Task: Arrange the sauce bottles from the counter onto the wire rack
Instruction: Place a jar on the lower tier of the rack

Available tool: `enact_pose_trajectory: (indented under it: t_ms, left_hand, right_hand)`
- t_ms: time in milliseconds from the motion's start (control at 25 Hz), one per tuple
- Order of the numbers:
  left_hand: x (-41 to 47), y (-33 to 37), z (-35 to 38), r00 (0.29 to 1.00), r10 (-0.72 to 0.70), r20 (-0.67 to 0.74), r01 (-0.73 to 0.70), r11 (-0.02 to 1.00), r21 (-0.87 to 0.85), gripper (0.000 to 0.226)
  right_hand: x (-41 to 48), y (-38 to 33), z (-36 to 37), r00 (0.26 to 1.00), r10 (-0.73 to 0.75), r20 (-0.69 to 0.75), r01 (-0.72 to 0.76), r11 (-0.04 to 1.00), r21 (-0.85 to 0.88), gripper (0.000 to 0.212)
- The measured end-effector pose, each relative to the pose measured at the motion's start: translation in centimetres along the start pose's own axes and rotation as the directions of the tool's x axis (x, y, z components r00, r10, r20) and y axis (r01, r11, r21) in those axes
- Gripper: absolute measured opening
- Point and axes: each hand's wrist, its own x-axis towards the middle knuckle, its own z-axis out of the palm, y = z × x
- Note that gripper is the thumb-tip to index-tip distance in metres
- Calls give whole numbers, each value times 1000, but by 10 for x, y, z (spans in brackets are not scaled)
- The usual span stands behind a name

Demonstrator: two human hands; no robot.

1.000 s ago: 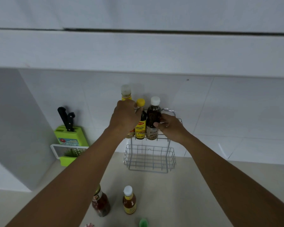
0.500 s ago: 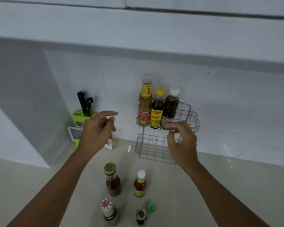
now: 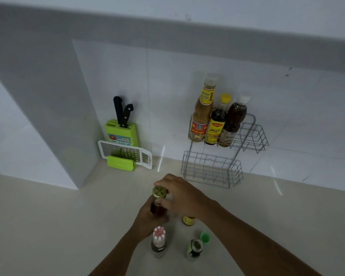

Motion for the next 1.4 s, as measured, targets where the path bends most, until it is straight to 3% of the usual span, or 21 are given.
enact_pose_trajectory:
  t_ms: [80, 280, 440, 520, 560, 640, 680, 720, 760, 800, 840, 920, 1000, 1040, 1120, 1200, 1280, 1400]
  left_hand:
    - [8, 4, 2, 999, -45, -11, 45, 999, -7, 39]
    - [14, 40, -28, 979, -19, 205, 11, 999, 40, 16]
    - [17, 94, -53, 939, 10, 343, -75, 982, 176, 17]
    - [20, 115, -56, 947, -12, 321, -60, 975, 214, 12]
    - [21, 124, -55, 970, -5, 244, -61, 963, 264, 10]
    - [23, 140, -43, 997, 60, -40, -27, 827, 562, 15]
    - [23, 146, -35, 978, 128, -162, 32, 680, 733, 20]
    - [22, 150, -25, 956, 176, -235, 95, 572, 815, 22]
    - [23, 152, -17, 944, 203, -260, 110, 548, 829, 23]
    - [24, 154, -15, 953, 187, -240, 92, 575, 813, 25]
    - [26, 153, -19, 976, 128, -174, 45, 666, 745, 26]
    - [33, 156, -32, 995, 1, 97, -47, 877, 479, 20]
    - [36, 161, -39, 935, -36, 353, -64, 961, 269, 13]
    - [37, 165, -37, 921, -29, 389, -65, 972, 226, 14]
    - [37, 170, -26, 952, 13, 305, -86, 970, 229, 13]
    - [35, 168, -16, 987, 49, 152, -95, 946, 311, 13]
    - [29, 168, -8, 993, 113, 24, -111, 874, 473, 17]
    - [30, 171, 1, 949, 287, -133, -124, 725, 678, 28]
  right_hand:
    - [4, 0, -6, 999, -15, 41, 16, 999, -40, 51]
    - [4, -10, -38, 991, -16, 134, 31, 993, -111, 44]
    - [3, -28, -68, 962, -272, 33, 264, 886, -382, 29]
    - [10, -31, -69, 944, -324, -68, 260, 853, -453, 28]
    - [13, -32, -67, 952, -266, -149, 176, 879, -442, 33]
    - [18, -31, -66, 959, 64, -275, -143, 950, -278, 31]
    - [19, -29, -65, 937, 229, -263, -288, 933, -215, 26]
    - [21, -24, -63, 924, 304, -232, -352, 913, -204, 23]
    - [21, -18, -64, 928, 316, -199, -356, 908, -219, 21]
    - [19, -14, -67, 942, 290, -167, -325, 911, -254, 22]
    - [17, -11, -72, 959, 232, -165, -269, 928, -258, 26]
    - [11, -8, -85, 973, 90, -212, -141, 961, -237, 37]
    - [7, -10, -96, 960, -132, -245, 23, 915, -403, 40]
    - [5, -13, -99, 946, -195, -259, 54, 883, -467, 41]
    - [2, -15, -99, 920, -154, -361, -22, 898, -440, 38]
    - [0, -14, -96, 904, 3, -428, -140, 946, -291, 28]
    - [-4, -13, -92, 897, 102, -430, -219, 948, -231, 23]
    - [-7, -8, -92, 855, 142, -499, -268, 944, -190, 25]
